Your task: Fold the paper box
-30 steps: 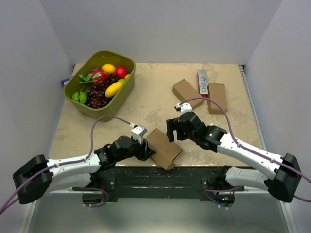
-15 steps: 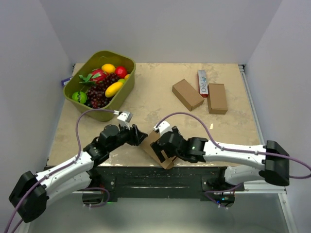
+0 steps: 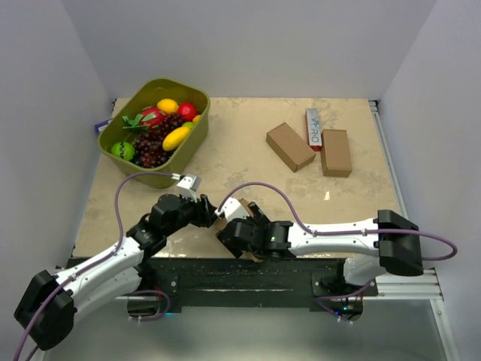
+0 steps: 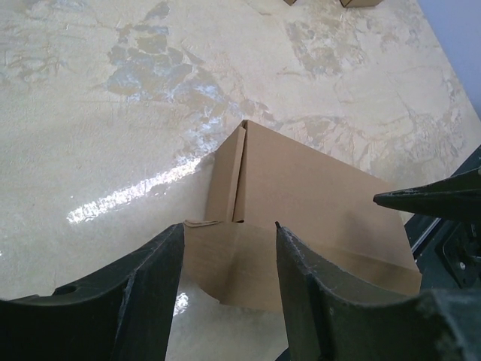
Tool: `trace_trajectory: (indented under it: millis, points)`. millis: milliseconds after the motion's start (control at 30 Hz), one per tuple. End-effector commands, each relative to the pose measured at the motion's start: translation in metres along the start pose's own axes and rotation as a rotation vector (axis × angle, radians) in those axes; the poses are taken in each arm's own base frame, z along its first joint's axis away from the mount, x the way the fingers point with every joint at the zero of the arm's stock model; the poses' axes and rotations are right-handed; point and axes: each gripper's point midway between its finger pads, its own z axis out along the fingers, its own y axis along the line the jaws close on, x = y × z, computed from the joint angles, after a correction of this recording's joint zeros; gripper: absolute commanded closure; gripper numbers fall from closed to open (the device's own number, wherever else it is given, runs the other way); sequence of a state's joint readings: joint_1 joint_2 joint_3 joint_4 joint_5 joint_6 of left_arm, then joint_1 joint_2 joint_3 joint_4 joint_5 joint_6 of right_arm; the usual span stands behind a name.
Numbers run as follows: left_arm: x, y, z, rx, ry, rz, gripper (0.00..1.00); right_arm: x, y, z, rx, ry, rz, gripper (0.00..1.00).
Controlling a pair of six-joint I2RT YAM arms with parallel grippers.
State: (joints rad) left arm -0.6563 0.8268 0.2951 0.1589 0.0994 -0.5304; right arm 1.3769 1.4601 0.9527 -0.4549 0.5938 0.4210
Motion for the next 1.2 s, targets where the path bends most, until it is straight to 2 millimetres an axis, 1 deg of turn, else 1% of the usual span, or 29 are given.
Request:
trace_trajectory:
  millis: [0, 67, 100, 200, 233, 367, 467, 533, 600, 633, 700, 733, 767, 967, 1033, 1067, 1133, 1167]
  points:
    - [-0.001, 0.000, -0.001, 0.014, -0.014, 0.011, 0.43, -0.014, 0.007, 0.002, 0.021, -0.034, -0.013, 0.01]
    - [-0.001, 0.002, -0.001, 0.012, -0.013, 0.012, 0.43, -0.010, 0.008, 0.006, 0.034, -0.023, -0.034, 0.01]
    - [-0.001, 0.003, -0.001, 0.010, -0.015, 0.012, 0.43, -0.012, 0.006, 0.007, 0.054, -0.028, -0.036, 0.01]
    - [0.000, 0.004, -0.001, 0.007, -0.020, 0.011, 0.43, -0.009, 0.003, 0.014, 0.110, -0.008, -0.048, 0.01]
    - [-0.001, 0.004, -0.001, 0.007, -0.020, 0.009, 0.43, -0.007, -0.001, 0.016, 0.145, -0.004, -0.049, 0.01]
    - [0.000, 0.006, -0.002, 0.005, -0.021, 0.009, 0.42, -0.005, -0.003, 0.023, 0.201, 0.003, -0.055, 0.01]
    - [-0.001, 0.007, -0.002, 0.003, -0.024, 0.014, 0.42, 0.000, -0.005, 0.029, 0.234, 0.015, -0.069, 0.04]
    - [0.000, 0.007, -0.003, 0.004, -0.023, 0.014, 0.42, 0.007, -0.008, 0.033, 0.264, 0.032, -0.076, 0.11]
    - [0.000, 0.007, -0.003, 0.004, -0.025, 0.013, 0.42, 0.010, -0.011, 0.035, 0.288, 0.034, -0.082, 0.21]
    - [0.000, 0.007, -0.003, 0.003, -0.024, 0.013, 0.42, 0.014, -0.012, 0.037, 0.299, 0.045, -0.086, 0.30]
    - [0.000, 0.008, -0.002, 0.003, -0.026, 0.013, 0.42, 0.017, -0.013, 0.039, 0.309, 0.052, -0.090, 0.39]
    - [0.001, 0.007, -0.003, 0.005, -0.023, 0.013, 0.42, 0.020, -0.013, 0.041, 0.317, 0.061, -0.097, 0.47]
    - [0.001, 0.008, -0.002, 0.003, -0.026, 0.011, 0.42, 0.021, -0.012, 0.042, 0.319, 0.065, -0.098, 0.51]
    - [0.009, 0.009, -0.002, 0.012, -0.013, 0.003, 0.42, 0.031, -0.008, 0.049, 0.297, 0.079, -0.113, 0.65]
    - [0.009, 0.010, -0.002, 0.012, -0.013, 0.002, 0.42, 0.030, -0.004, 0.052, 0.276, 0.070, -0.117, 0.70]
    - [0.009, 0.010, -0.002, 0.012, -0.013, 0.003, 0.42, 0.034, -0.005, 0.053, 0.273, 0.071, -0.126, 0.71]
    - [0.008, 0.010, -0.002, 0.011, -0.018, 0.001, 0.42, 0.030, 0.000, 0.057, 0.245, 0.045, -0.132, 0.73]
    - [0.009, 0.010, -0.003, 0.010, -0.017, 0.000, 0.42, 0.034, 0.000, 0.058, 0.231, 0.046, -0.144, 0.73]
